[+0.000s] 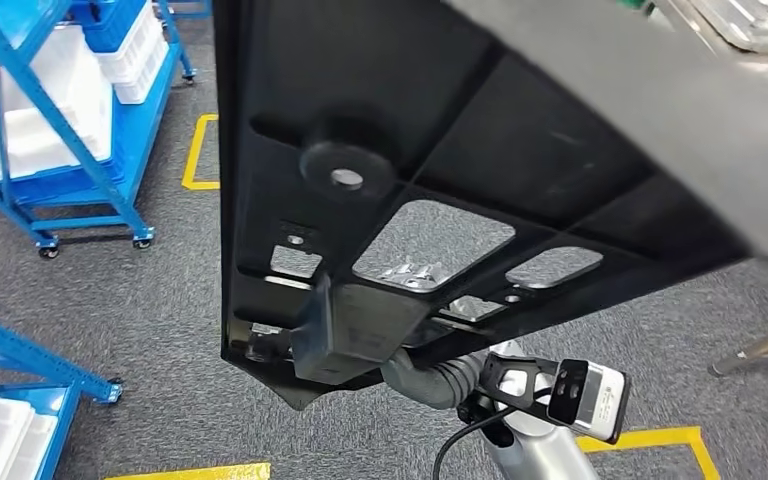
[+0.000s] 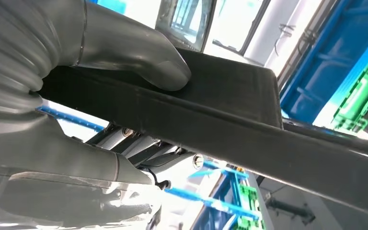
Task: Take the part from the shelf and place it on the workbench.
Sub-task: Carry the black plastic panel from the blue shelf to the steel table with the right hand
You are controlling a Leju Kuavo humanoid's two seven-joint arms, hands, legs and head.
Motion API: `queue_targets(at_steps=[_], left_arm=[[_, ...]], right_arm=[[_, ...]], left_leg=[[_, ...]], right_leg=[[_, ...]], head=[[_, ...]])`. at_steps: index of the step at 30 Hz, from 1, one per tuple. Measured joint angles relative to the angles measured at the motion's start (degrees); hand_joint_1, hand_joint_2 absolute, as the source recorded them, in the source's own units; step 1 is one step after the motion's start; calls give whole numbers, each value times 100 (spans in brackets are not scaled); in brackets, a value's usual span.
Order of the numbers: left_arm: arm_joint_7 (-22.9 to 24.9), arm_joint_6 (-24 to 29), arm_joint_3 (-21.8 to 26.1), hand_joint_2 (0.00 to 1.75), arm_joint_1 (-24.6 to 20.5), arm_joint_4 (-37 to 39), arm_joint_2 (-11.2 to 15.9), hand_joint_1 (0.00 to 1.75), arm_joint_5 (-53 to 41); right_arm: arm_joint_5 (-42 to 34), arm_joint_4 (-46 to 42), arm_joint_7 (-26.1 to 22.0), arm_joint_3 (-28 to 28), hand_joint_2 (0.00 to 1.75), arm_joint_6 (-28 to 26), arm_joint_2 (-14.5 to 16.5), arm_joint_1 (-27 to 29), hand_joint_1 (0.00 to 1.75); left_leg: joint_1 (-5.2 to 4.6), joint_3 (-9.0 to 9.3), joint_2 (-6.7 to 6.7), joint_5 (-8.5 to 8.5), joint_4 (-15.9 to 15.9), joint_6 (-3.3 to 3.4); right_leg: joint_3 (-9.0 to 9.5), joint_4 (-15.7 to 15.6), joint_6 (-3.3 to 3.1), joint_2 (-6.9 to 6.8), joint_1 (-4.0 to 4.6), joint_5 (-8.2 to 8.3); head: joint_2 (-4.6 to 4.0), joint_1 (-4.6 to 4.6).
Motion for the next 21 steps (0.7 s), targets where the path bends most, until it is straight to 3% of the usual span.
queue_targets(at_steps=[2, 4, 6, 7, 9, 11, 13, 15, 17, 19, 21], left_arm=[[-13, -5, 1, 0, -9, 0, -7, 0, 6], [-18, -5, 3, 0, 11, 0, -8, 0, 15], [-19, 1, 8, 0, 41, 0, -1, 0, 25], [-19, 2, 9, 0, 49, 0, 2, 0, 29], [-24, 3, 11, 0, 46, 0, 7, 0, 30], [-32, 2, 11, 0, 44, 1, 9, 0, 25], [-37, 1, 11, 0, 42, 1, 10, 0, 16], [-37, -1, 13, 0, 29, 0, 11, 0, 13], [-39, -5, 13, 0, 15, 0, 9, 0, 13], [-36, -8, 14, 0, 25, 0, 12, 0, 13], [-24, -9, 16, 0, 43, 0, 18, 0, 13]], right_arm=[[-26, 50, -2, 28, 175, -23, 11, -47, 150], [-42, 97, -13, 59, 175, -50, 23, -84, 150], [-50, 145, -29, 76, 175, -67, 26, -88, 150], [-55, 168, -41, 78, 175, -73, 26, -88, 150], [-73, 199, -67, 79, 175, -86, 25, -94, 150], [-98, 215, -93, 79, 175, -97, 23, -118, 150], [-117, 224, -116, 79, 175, -112, 16, -147, 150], [-125, 229, -129, 78, 175, -132, -3, -155, 150], [-126, 230, -135, 76, 175, -150, -26, -165, 150], [-126, 237, -139, 76, 175, -161, -40, -179, 150], [-126, 258, -142, 76, 175, -168, -54, -172, 150]], left_leg=[[8, -66, -186, -165, 214, -48], [24, -359, -461, -506, 861, -83], [37, -683, -544, -719, 1500, -112], [45, -735, -551, -668, 1567, -125], [81, -538, -604, -285, 1070, -154], [129, -234, -853, 4, 375, -172], [131, -126, -1008, 26, 120, -132], [108, -120, -905, 44, 94, -47], [107, -108, -780, 70, 56, 34], [92, -101, -637, 71, 35, 86], [65, -102, -485, 57, 36, 108]], right_leg=[[52, -92, -32, 134, -53, 53], [75, -127, -56, 275, -78, 78], [68, -110, -63, 434, -81, 78], [65, -94, -57, 520, -87, 74], [64, -37, -22, 684, -109, 51], [27, 61, 40, 829, -125, 9], [-46, 122, 111, 953, -139, 3], [-95, 121, 182, 1043, -164, 24], [-188, 298, 239, 860, -161, -88], [-489, 916, 278, 542, -161, -412], [-853, 1627, 301, 414, -184, -681]], head=[[0, -1], [0, -1], [-1, -1], [-1, -1], [0, -1], [0, -1], [0, 0], [-1, -1], [-1, -1], [-1, 0], [0, -1]])
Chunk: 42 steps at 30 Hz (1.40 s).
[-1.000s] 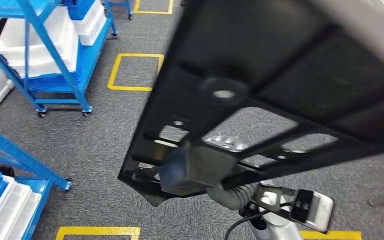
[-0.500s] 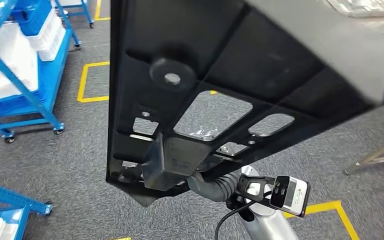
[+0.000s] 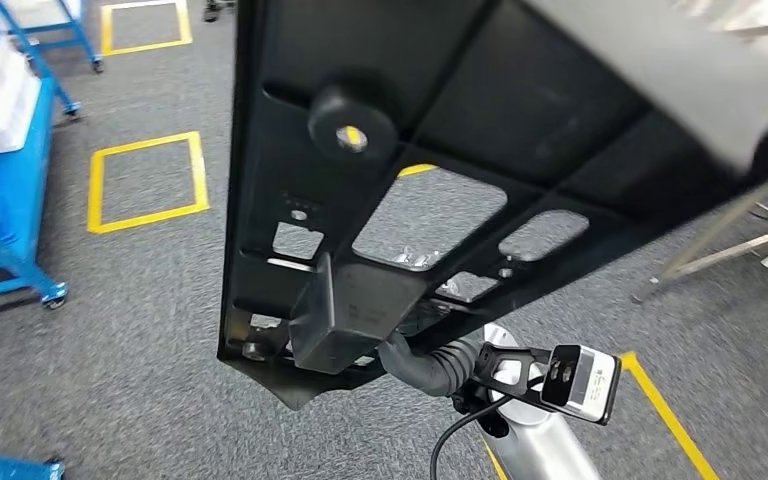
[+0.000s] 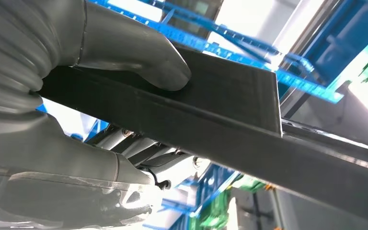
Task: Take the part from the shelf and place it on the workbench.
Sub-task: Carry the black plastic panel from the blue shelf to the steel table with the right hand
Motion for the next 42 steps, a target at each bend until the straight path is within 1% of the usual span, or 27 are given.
queue_targets(at_steps=[1, 2, 3, 5, 7, 9, 10, 12, 14, 15, 16, 17, 18, 19, 21, 23, 25, 27, 29, 31, 32, 33, 34, 36, 38, 40, 42], left_arm=[[7, -1, 1, 0, 1, 0, 2, 0, 0], [15, 0, 2, 0, -4, 0, 2, 0, 0], [21, 2, 2, 0, -11, 0, 2, 0, -1], [32, 8, 2, 0, -20, 0, 2, 0, -2], [41, 9, 2, 0, -20, 0, 0, 0, -13], [47, -1, 2, 0, -26, 1, 0, 0, -28], [46, -10, 2, 0, -36, 1, 3, 0, -33], [35, -34, 0, 0, -49, 1, 4, 0, -46], [29, -49, -2, 0, -30, 2, 7, 0, -60], [29, -54, -1, 0, -15, 2, 10, 0, -68], [30, -59, 0, 0, -5, 2, 15, 0, -73], [29, -65, 1, 0, 0, 2, 19, 0, -77], [29, -70, 1, 0, -3, 2, 21, 0, -79], [28, -75, 1, 0, -7, 2, 22, 0, -79], [26, -85, -2, 0, -13, 2, 23, 0, -80], [17, -104, -3, 0, -19, 2, 23, 0, -81], [10, -122, -3, 0, -36, 2, 22, 0, -83], [4, -135, -3, 0, -49, 2, 19, 0, -83], [-3, -139, -3, 0, -33, 2, 20, 0, -83], [-6, -140, -3, 0, -16, 2, 24, 0, -81], [-6, -142, -3, 0, -17, 2, 26, 0, -81], [-7, -144, -3, 0, -22, 2, 26, 0, -80], [-8, -148, -3, 0, -28, 2, 26, 0, -79], [-12, -157, -3, 0, -31, 2, 21, 0, -75], [-16, -168, -3, 0, -33, 2, 16, 0, -69], [-19, -172, -2, 0, -48, 2, 15, 0, -60], [-20, -172, -2, 0, -65, 2, 15, 0, -49]], right_arm=[[0, 14, -2, 0, 175, -3, -10, 7, 150], [0, 26, -6, 0, 175, -7, -21, 12, 150], [0, 33, -11, 0, 175, -10, -29, 13, 150], [0, 36, -28, -1, 175, -17, -38, 10, 150], [0, 35, -45, -4, 175, -23, -42, 8, 150], [1, 35, -58, -13, 175, -27, -58, 16, 150], [4, 35, -63, -17, 175, -28, -68, 23, 150], [8, 36, -81, -23, 175, -29, -81, 27, 150], [10, 46, -96, -23, 175, -29, -84, 36, 150], [13, 54, -99, -22, 175, -29, -85, 46, 150], [13, 62, -101, -22, 175, -28, -87, 55, 150], [13, 67, -102, -22, 175, -28, -90, 61, 150], [13, 70, -102, -22, 175, -28, -92, 63, 150], [13, 70, -102, -22, 175, -28, -95, 61, 150], [16, 71, -100, -22, 175, -27, -98, 52, 150], [22, 72, -96, -25, 175, -26, -105, 42, 150], [28, 72, -93, -36, 175, -25, -120, 40, 150], [31, 70, -90, -48, 175, -24, -133, 20, 150], [33, 74, -87, -53, 175, -23, -140, -5, 150], [36, 89, -80, -52, 175, -25, -148, -12, 150], [39, 97, -74, -52, 175, -25, -153, -12, 150], [43, 102, -68, -52, 175, -25, -158, -14, 150], [47, 103, -62, -52, 175, -25, -162, -20, 150], [55, 104, -58, -51, 175, -22, -163, -52, 150], [59, 106, -57, -48, 175, -20, -163, -88, 150], [57, 110, -58, -47, 175, -16, -164, -99, 150], [52, 115, -59, -45, 175, -11, -162, -116, 150]], left_leg=[[-10, 3, 73, -8, 0, 3], [-19, 12, 141, -19, 1, 3], [-25, 29, 203, -32, 1, -1], [-42, 71, 313, -67, 0, -30], [-49, 99, 418, -98, -5, -80], [-51, 138, 542, -122, -27, -135], [-44, 158, 536, -150, -16, -163], [-29, 68, 321, -338, 253, -204], [-10, -278, 30, -664, 948, -224], [-7, -476, -31, -778, 1306, -237], [-5, -617, -54, -791, 1517, -249], [0, -667, -63, -693, 1525, -258], [9, -611, -76, -497, 1314, -267], [29, -475, -141, -255, 941, -278], [67, -214, -407, 3, 306, -283], [65, -131, -550, -7, 121, -238], [54, -114, -441, 13, 84, -154], [56, -87, -310, 36, 34, -72], [38, -73, -164, 32, 13, -22], [18, -69, -10, 15, 14, -5], [14, -62, 63, 4, 15, -4], [12, -49, 132, -9, 15, -7], [9, -26, 194, -25, 15, -16], [-4, 22, 299, -63, 15, -51], [-21, 55, 405, -98, 12, -107], [-25, 96, 497, -129, -5, -162], [-13, 73, 305, -249, 142, -209]], right_leg=[[-70, 127, -1, -23, -7, 4], [-18, 18, -12, -47, -9, 115], [156, -316, -35, -98, -1, 306], [589, -1147, -121, -383, 71, 610], [771, -1527, -195, -556, 152, 674], [771, -1562, -233, -431, 170, 679], [793, -1597, -251, -361, 153, 695], [846, -1668, -304, -225, 104, 729], [868, -1683, -337, -84, 82, 738], [869, -1678, -342, 0, 82, 736], [871, -1669, -341, 89, 80, 731], [874, -1655, -333, 179, 75, 723], [880, -1635, -319, 263, 67, 709], [883, -1603, -297, 342, 55, 687], [848, -1518, -232, 482, 44, 641], [790, -1476, -157, 604, 27, 632], [761, -1476, -90, 668, 1, 639], [652, -1259, -38, 431, 11, 503], [335, -629, 2, 103, 8, 192], [5, -17, 31, -1, -20, -7], [-38, 42, 33, -23, -26, 35], [37, -123, 25, -51, -25, 174], [215, -470, 2, -116, -15, 373], [603, -1222, -74, -373, 52, 648], [746, -1525, -138, -492, 122, 685], [765, -1570, -181, -358, 115, 699], [822, -1644, -230, -232, 69, 729]], head=[[0, 1], [0, 1], [0, 1], [0, 1], [0, 1], [0, 0], [0, 1], [-1, 0], [-1, -1], [-1, -1], [0, -1], [0, -1], [0, -1], [-1, -1], [-1, -1], [0, 0], [-1, 1], [-1, 1], [0, 2], [-1, 2], [-1, 2], [-1, 2], [-1, 2], [-1, 1], [-1, 1], [0, 1], [-1, 1]])
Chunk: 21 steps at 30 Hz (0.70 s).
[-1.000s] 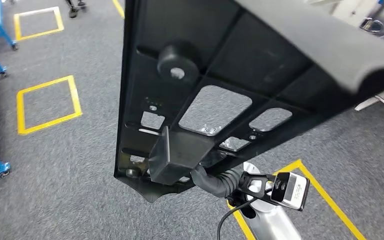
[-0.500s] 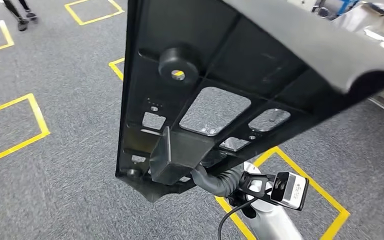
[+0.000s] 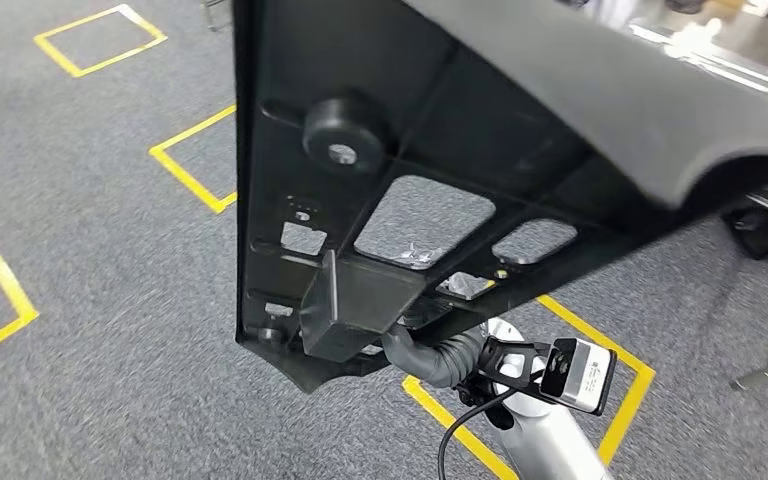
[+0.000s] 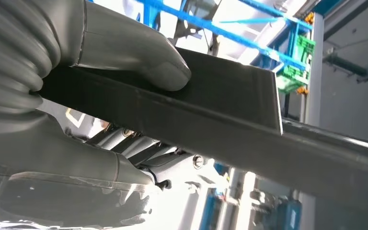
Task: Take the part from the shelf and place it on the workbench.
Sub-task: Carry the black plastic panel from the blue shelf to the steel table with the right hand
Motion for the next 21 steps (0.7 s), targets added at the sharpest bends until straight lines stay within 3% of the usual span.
queue_targets(at_steps=[2, 4, 5, 6, 7, 9, 11, 13, 15, 17, 18, 20, 21], left_arm=[[-1, 0, -1, 0, 12, 0, 1, 0, 6], [0, 1, 0, 0, 45, 0, 5, 0, 7], [0, 2, 1, 0, 55, 0, 8, 0, 7], [0, 2, 2, 0, 57, 0, 9, 0, 7], [0, 2, 2, 0, 53, 0, 9, 0, 7], [0, 1, 1, 0, 40, 1, 7, 0, 8], [2, -9, 0, 0, 33, 2, 5, 0, 14], [3, -34, 1, 0, 25, 2, 0, 0, 18], [-1, -63, 2, 0, 17, 2, -4, 0, 11], [-8, -80, 2, 0, 27, 2, -4, 0, -9], [-10, -84, 2, 0, 38, 2, -4, 0, -25], [-11, -92, -2, 0, 51, 2, -4, 0, -66], [-10, -97, -7, 0, 49, 2, -5, 0, -81]], right_arm=[[-4, 10, 0, 3, 175, 5, 9, -21, 150], [-3, 29, 1, 7, 175, 9, 15, -19, 150], [-3, 39, 2, 9, 175, 10, 15, -16, 150], [-3, 46, 3, 10, 175, 10, 15, -13, 150], [-4, 50, 4, 10, 175, 10, 15, -13, 150], [-4, 55, 4, 11, 175, 10, 15, -17, 150], [-6, 59, 7, 16, 175, 7, 17, -26, 150], [-14, 67, 10, 18, 175, -5, 12, -30, 150], [-24, 74, 8, 0, 175, -15, -3, -36, 150], [-35, 81, 7, -20, 175, -19, -13, -41, 150], [-39, 84, 10, -28, 175, -25, -19, -35, 150], [-40, 86, 25, -61, 175, -58, -33, 1, 150], [-38, 85, 37, -84, 175, -78, -41, 23, 150]], left_leg=[[18, -260, -292, -299, 569, -29], [29, -626, -365, -557, 1250, -55], [35, -727, -369, -550, 1394, -72], [47, -719, -375, -417, 1308, -90], [66, -611, -401, -199, 1021, -109], [116, -297, -622, 123, 312, -138], [131, -162, -811, 151, 33, -92], [117, -164, -748, 154, 27, 3], [114, -145, -623, 172, -15, 82], [97, -126, -483, 172, -41, 144], [83, -122, -407, 165, -44, 164], [60, -115, -256, 145, -44, 181], [51, -102, -188, 132, -44, 182]], right_leg=[[34, -35, -42, 122, -24, 9], [35, -26, -60, 269, -26, 1], [36, -15, -55, 349, -30, -4], [36, 7, -40, 433, -40, -15], [36, 41, -17, 513, -55, -35], [9, 151, 55, 654, -77, -98], [-51, 220, 127, 772, -85, -122], [-94, 214, 190, 877, -101, -99], [-161, 335, 244, 695, -95, -168], [-430, 872, 282, 352, -87, -433], [-628, 1251, 293, 253, -91, -590], [-910, 1754, 293, 198, -95, -709], [-905, 1722, 277, 184, -90, -623]], head=[[-1, 0], [0, 1], [1, 1], [1, 1], [0, 1], [0, 1], [0, 4], [0, 7], [0, 8], [0, 8], [0, 8], [1, 8], [0, 8]])
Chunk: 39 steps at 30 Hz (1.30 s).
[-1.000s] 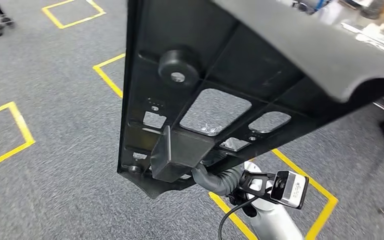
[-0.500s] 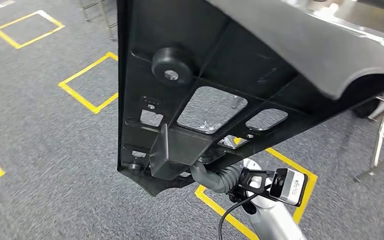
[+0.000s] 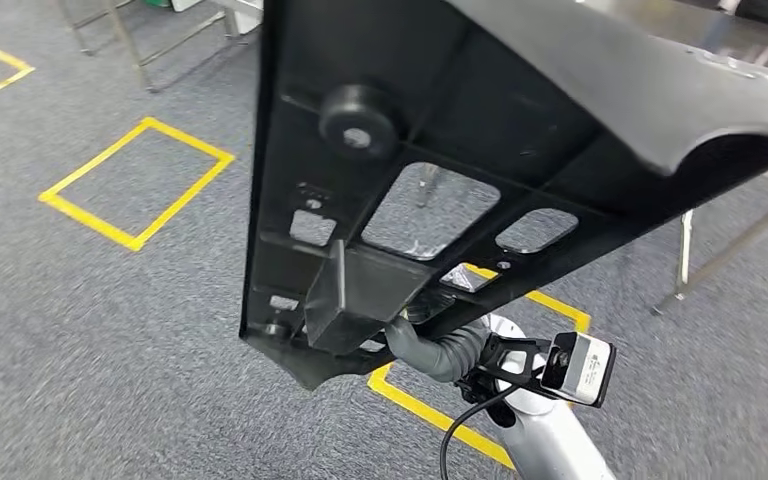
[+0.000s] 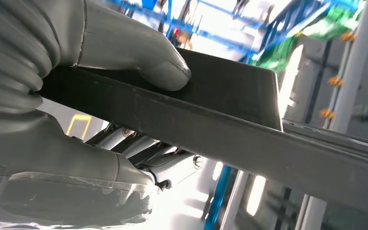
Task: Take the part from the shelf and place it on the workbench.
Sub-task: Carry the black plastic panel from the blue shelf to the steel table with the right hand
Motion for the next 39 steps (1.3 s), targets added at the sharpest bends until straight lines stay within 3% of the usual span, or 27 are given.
queue_targets(at_steps=[2, 3, 5, 7, 8, 10, 12, 14, 15, 16, 18, 19, 21, 23, 25, 27, 29, 30, 31, 32, 34, 35, 36, 38, 39], left_arm=[[5, -10, -13, 0, -8, 0, -5, 0, -22], [8, -15, -17, 0, -11, 1, -12, 0, -26], [15, -20, -22, 0, -14, 2, -23, 0, -31], [31, -11, -26, 0, -24, 2, -27, 0, -44], [38, -7, -28, 0, -36, 2, -27, 0, -56], [42, -5, -34, 0, -50, 2, -31, 0, -77], [44, -5, -39, 0, -28, 2, -30, 0, -83], [54, 1, -38, 0, 3, 2, -20, 0, -81], [60, 5, -38, 0, 9, 2, -16, 0, -79], [63, 9, -37, 0, 9, 2, -14, 0, -76], [67, 14, -38, 0, 3, 2, -8, 0, -72], [69, 17, -39, 0, 2, 2, -5, 0, -68], [78, 23, -39, 0, 2, 2, -1, 0, -53], [83, 26, -37, 0, -9, 2, -9, 0, -35], [78, 21, -37, 0, -23, 2, -15, 0, -22], [67, 33, -36, 0, -12, 2, -13, 0, -20], [56, 77, -35, 0, 4, 2, -13, 0, -29], [51, 97, -35, 0, 4, 2, -13, 0, -36], [45, 104, -35, 0, 1, 2, -13, 0, -44], [32, 101, -35, 0, -4, 2, -13, 0, -50], [0, 85, -36, 0, -11, 2, -14, 0, -60], [-15, 77, -37, 0, -14, 2, -15, 0, -61], [-23, 70, -37, 0, -17, 2, -15, 0, -60], [-35, 53, -37, 0, -31, 2, -15, 0, -58], [-40, 43, -37, 0, -38, 2, -13, 0, -54]], right_arm=[[3, -19, 19, -42, 175, -27, -14, 30, 150], [4, -36, 24, -54, 175, -29, -19, 35, 150], [4, -69, 28, -66, 175, -30, -23, 39, 150], [4, -86, 36, -78, 175, -31, -27, 50, 150], [3, -93, 42, -84, 175, -31, -28, 59, 150], [2, -104, 54, -93, 175, -33, -25, 58, 150], [0, -105, 59, -94, 175, -29, -18, 65, 150], [-1, -104, 63, -94, 175, -15, -16, 95, 150], [-2, -103, 64, -95, 175, -9, -16, 107, 150], [-2, -103, 66, -96, 175, -5, -16, 114, 150], [-5, -102, 68, -96, 175, 7, -15, 117, 150], [-5, -99, 70, -95, 175, 17, -14, 113, 150], [-11, -95, 72, -96, 175, 37, -14, 105, 150], [-16, -91, 71, -106, 175, 54, -14, 97, 150], [-19, -83, 68, -119, 175, 68, -15, 62, 150], [-22, -64, 66, -122, 175, 74, -15, 19, 150], [-26, -35, 67, -122, 175, 76, -16, 12, 150], [-27, -23, 66, -122, 175, 77, -18, 17, 150], [-28, -13, 65, -122, 175, 77, -19, 19, 150], [-28, -8, 61, -123, 175, 77, -19, 19, 150], [-31, -5, 45, -125, 175, 77, -19, 15, 150], [-33, -5, 36, -126, 175, 77, -19, 13, 150], [-34, -4, 30, -127, 175, 72, -21, 12, 150], [-31, -4, 27, -134, 175, 54, -24, 16, 150], [-25, -4, 29, -137, 175, 37, -25, 17, 150]], left_leg=[[-18, 52, 128, -37, -2, -8], [-35, 81, 188, -60, -3, -24], [-59, 123, 307, -96, -15, -67], [-74, 169, 439, -120, -47, -117], [-71, 198, 421, -142, -51, -145], [-56, 135, 160, -296, 173, -195], [-36, -189, -125, -590, 815, -226], [-33, -553, -174, -737, 1413, -251], [-32, -628, -179, -655, 1463, -258], [-29, -597, -191, -468, 1291, -257], [-10, -332, -400, -29, 562, -235], [3, -210, -539, 90, 253, -215], [-3, -111, -702, 113, 3, -158], [-2, -84, -591, 135, -52, -90], [26, -36, -452, 159, -120, -17], [22, -2, -299, 158, -159, 32], [13, 6, -140, 139, -160, 44], [13, 14, -66, 127, -160, 38], [14, 27, 4, 113, -159, 29], [14, 51, 70, 96, -159, 14], [-2, 106, 180, 49, -157, -39], [-12, 130, 229, 27, -157, -73], [-22, 148, 278, 8, -162, -108], [-22, 188, 353, -19, -182, -177], [-13, 197, 302, -55, -154, -208]], right_leg=[[324, -646, -81, -127, 39, 374], [523, -1031, -138, -271, 88, 503], [744, -1482, -226, -459, 173, 595], [759, -1548, -263, -374, 190, 580], [783, -1586, -278, -300, 169, 594], [852, -1674, -330, -165, 117, 627], [882, -1702, -364, -31, 96, 636], [885, -1692, -372, 132, 96, 630], [890, -1683, -369, 219, 94, 624], [899, -1670, -361, 302, 91, 614], [905, -1626, -325, 452, 84, 582], [887, -1597, -299, 523, 78, 569], [836, -1575, -227, 649, 52, 573], [813, -1589, -153, 735, 35, 592], [732, -1412, -84, 505, 55, 479], [423, -795, -12, 156, 33, 166], [66, -136, 46, 39, -21, -63], [9, -51, 63, 14, -40, -35], [66, -178, 73, -17, -52, 87], [244, -521, 69, -80, -56, 283], [663, -1315, 8, -321, -14, 579], [789, -1560, -35, -399, 16, 640], [832, -1656, -76, -427, 45, 638], [836, -1678, -147, -310, 53, 639], [856, -1705, -181, -264, 39, 646]], head=[[0, 0], [0, 0], [0, 0], [0, 0], [0, 0], [0, 0], [0, 0], [0, 0], [0, 0], [0, 0], [0, 0], [0, 0], [0, -1], [0, -1], [-1, 1], [-1, 2], [0, 1], [0, 2], [0, 2], [-1, 2], [-1, 2], [-1, 2], [-1, 2], [-1, 1], [-1, 1]])
